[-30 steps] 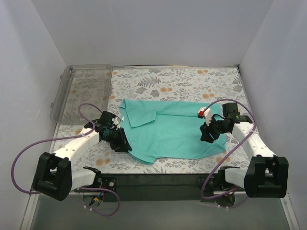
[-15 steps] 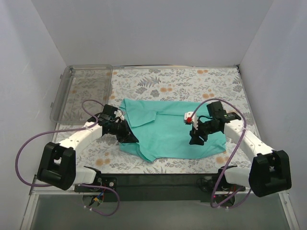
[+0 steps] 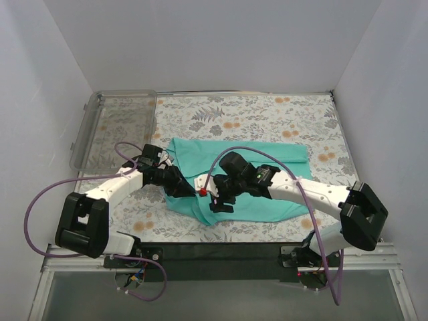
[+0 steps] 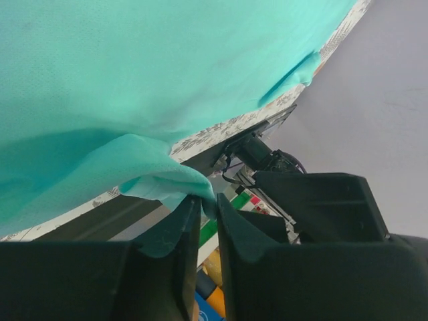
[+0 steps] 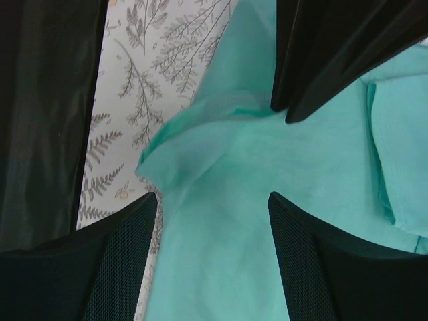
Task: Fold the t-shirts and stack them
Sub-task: Fold the tshirt
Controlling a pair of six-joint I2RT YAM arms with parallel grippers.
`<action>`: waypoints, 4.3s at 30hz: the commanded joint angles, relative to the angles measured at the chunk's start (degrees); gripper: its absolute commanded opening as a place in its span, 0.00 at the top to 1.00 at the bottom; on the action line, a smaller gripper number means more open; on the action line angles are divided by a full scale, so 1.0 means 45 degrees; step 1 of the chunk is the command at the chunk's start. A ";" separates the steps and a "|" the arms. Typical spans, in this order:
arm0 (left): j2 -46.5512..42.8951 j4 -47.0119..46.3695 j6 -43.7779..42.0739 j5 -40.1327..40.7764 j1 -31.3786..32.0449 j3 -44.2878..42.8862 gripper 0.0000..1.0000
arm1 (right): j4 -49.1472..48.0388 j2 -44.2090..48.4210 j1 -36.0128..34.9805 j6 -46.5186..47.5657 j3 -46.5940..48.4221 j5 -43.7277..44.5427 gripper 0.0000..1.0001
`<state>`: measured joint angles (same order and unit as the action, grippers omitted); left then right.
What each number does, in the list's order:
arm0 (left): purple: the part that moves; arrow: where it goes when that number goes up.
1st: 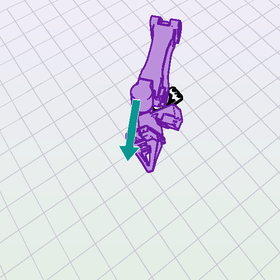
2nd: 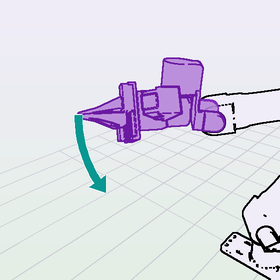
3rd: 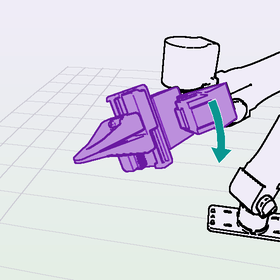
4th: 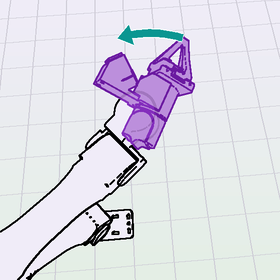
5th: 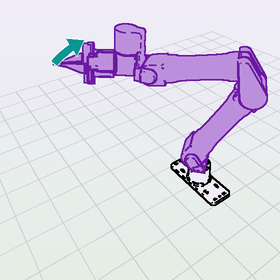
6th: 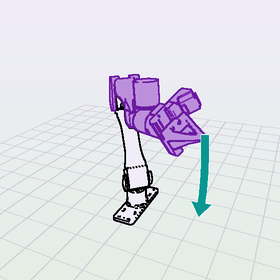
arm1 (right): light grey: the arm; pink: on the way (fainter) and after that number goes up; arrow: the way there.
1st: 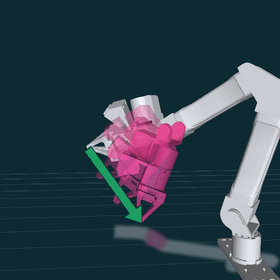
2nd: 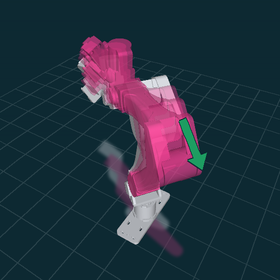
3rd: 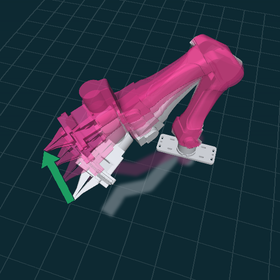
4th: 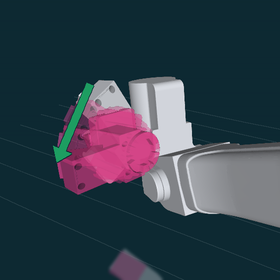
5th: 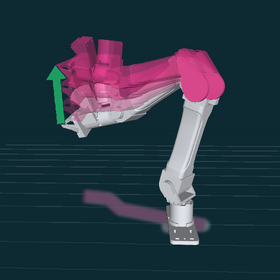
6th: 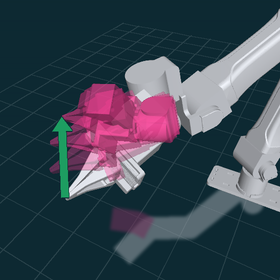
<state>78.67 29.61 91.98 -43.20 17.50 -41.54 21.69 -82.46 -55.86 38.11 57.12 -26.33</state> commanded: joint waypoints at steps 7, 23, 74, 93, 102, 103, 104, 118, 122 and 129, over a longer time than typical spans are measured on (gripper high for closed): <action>0.0349 -0.0173 0.0517 -0.0927 -0.0509 -0.0261 0.76 | -0.3959 -0.0406 -0.1416 -0.4460 -0.0310 0.3409 0.37; -0.2832 0.1550 -0.9109 0.4026 -0.0532 -0.2217 0.55 | 0.1038 -0.0114 0.0261 0.1198 0.0509 -0.3600 0.38; -1.1956 -0.0407 -0.5579 0.7940 0.0155 0.0344 0.42 | -0.1578 -0.4275 -0.4580 -0.3371 0.1446 0.8018 0.67; -0.9611 -0.2028 -1.0495 0.3411 0.0135 0.0656 0.40 | 0.0159 -0.1968 -0.0189 -0.0656 0.1075 -0.1997 0.80; -1.1525 -0.1111 -1.5069 0.2350 0.0155 0.1126 0.39 | 0.0550 -0.2536 0.0812 -0.1514 0.1974 -0.3856 0.57; -1.1661 -0.0917 -1.5186 0.2470 0.0155 0.1106 0.39 | 0.0512 -0.2497 0.0656 -0.1805 0.2187 -0.3470 0.52; -1.1895 -0.0876 -1.5303 0.2587 0.0136 0.1067 0.39 | 0.0492 -0.2497 0.0152 -0.2002 0.2305 -0.3002 0.50; -1.4531 -0.0700 -1.1988 0.6786 0.0155 0.0247 0.37 | -0.1012 -0.4136 -0.3075 -0.3956 0.3340 0.6962 0.35; -1.5216 -0.0661 -1.1672 0.7372 0.0155 0.0110 0.37 | -0.0993 -0.4528 -0.3232 -0.4074 0.3478 0.7158 0.35; -1.5823 -0.0447 -1.2119 0.6986 0.0155 0.0168 0.36 | -0.1012 -0.4646 -0.3252 -0.4152 0.3381 0.7687 0.58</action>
<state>7.75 26.76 38.35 -11.55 18.04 -39.88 19.11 -103.88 -70.63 20.38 70.54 5.78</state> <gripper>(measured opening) 0.641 0.469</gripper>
